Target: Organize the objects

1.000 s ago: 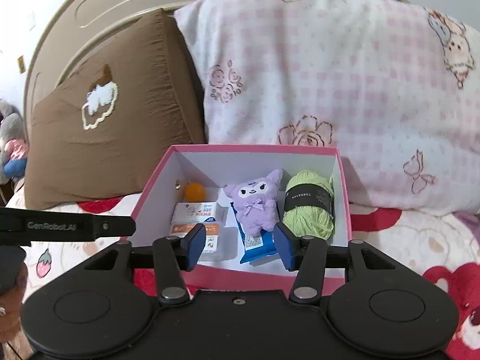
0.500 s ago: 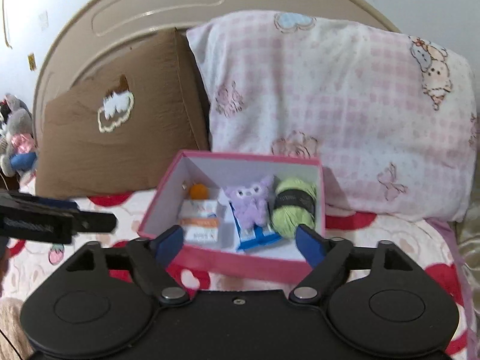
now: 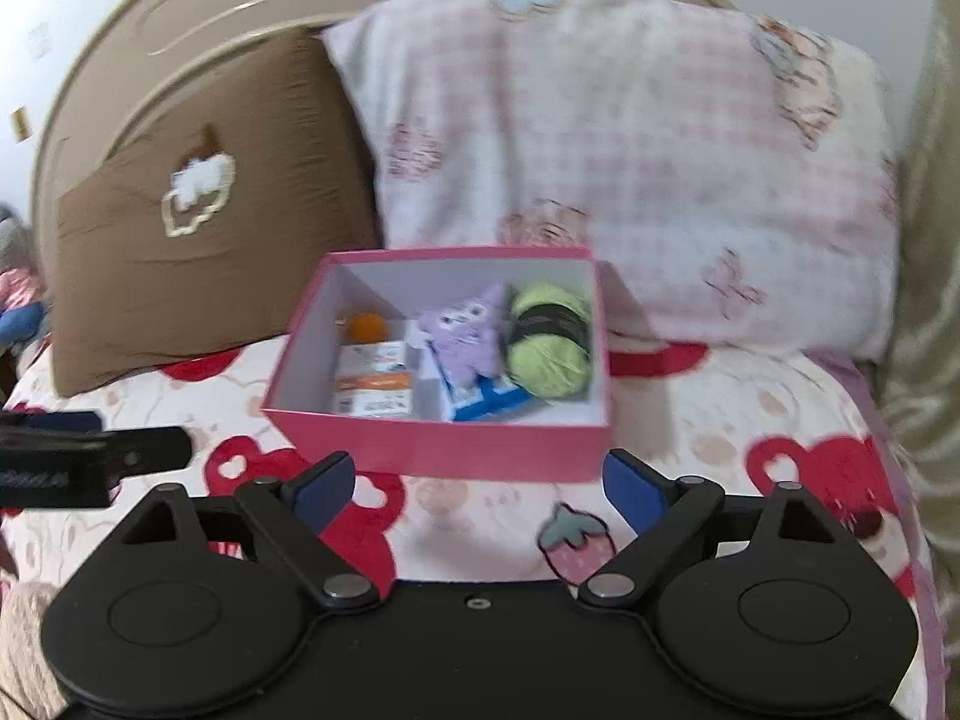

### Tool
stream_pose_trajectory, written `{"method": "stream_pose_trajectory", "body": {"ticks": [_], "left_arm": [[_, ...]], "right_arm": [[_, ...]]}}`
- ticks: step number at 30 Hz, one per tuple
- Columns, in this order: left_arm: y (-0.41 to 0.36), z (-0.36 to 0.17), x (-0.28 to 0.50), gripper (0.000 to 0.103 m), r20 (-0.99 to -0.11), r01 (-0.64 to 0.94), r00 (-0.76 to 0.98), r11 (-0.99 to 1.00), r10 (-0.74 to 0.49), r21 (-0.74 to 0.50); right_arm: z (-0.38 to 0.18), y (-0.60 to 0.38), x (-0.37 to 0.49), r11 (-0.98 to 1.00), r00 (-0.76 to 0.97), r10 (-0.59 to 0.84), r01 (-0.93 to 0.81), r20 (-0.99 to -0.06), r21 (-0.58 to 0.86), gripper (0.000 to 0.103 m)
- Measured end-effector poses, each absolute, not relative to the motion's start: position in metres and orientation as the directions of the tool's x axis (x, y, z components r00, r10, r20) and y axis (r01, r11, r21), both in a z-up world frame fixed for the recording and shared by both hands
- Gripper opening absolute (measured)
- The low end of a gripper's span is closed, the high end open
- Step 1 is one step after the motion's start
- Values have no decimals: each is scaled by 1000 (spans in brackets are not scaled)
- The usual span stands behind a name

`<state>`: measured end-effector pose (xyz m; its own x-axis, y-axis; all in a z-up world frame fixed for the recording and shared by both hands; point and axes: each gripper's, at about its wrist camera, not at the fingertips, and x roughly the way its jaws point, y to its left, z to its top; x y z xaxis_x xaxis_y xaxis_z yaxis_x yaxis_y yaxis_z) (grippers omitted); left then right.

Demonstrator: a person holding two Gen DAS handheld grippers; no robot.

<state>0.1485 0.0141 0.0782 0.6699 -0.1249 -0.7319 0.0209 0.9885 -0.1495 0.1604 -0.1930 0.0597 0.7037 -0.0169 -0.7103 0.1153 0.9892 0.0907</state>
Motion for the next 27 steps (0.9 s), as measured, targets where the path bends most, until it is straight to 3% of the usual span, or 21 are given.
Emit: {"method": "stream_pose_trajectory", "body": {"ticks": [7,15,27], "left_arm": [[5,77,136,100,-760,15,644,995,-88,-102],[4,74,119,103,-768,25,625,987,-137,-156],[0,68,111,103,-778,33,616,991,-123,-131]], "right_arm": [[52,-200,149,975,669,3,164,-743,151,92],[50,-189,135,988,666,30,92,-745,122,95],[55,-193,121,991,673,34,74,-739,114,98]]}}
